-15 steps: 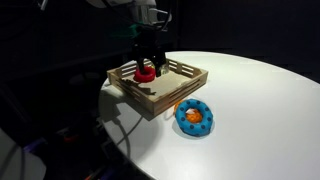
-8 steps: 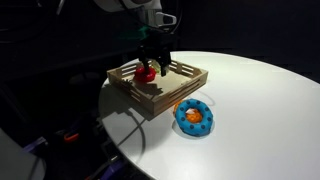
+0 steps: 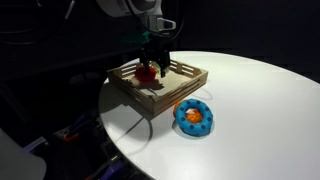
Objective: Put the red ring on the table
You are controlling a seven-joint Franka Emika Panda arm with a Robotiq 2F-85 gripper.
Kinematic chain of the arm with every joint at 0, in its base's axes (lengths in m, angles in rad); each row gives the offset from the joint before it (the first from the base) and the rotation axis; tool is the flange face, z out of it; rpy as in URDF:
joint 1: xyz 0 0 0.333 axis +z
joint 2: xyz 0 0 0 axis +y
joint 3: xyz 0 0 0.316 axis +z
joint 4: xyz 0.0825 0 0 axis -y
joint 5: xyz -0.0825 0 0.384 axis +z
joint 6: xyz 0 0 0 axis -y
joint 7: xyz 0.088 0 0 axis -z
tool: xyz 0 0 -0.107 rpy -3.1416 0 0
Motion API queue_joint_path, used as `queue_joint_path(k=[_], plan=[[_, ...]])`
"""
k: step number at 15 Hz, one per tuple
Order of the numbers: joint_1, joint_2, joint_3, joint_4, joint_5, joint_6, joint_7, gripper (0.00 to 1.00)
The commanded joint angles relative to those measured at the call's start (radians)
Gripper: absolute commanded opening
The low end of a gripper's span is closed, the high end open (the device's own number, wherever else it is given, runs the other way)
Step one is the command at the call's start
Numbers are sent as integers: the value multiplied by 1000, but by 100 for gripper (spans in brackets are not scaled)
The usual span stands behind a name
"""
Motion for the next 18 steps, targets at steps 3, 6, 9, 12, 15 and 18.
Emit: queue_joint_path(k=[3,6,9,12,15,18], plan=[[20,33,-15,33,40,19,2,47],[20,18,-16,35,76,13,0,26],[11,-11,-23,36,110,-7,-4,8],[4,-57,-39,28,124,-30,0,9],[-9,-123,-61,22,105,-82,16,9],[-33,-192,-84,18,49,-167,49,9]])
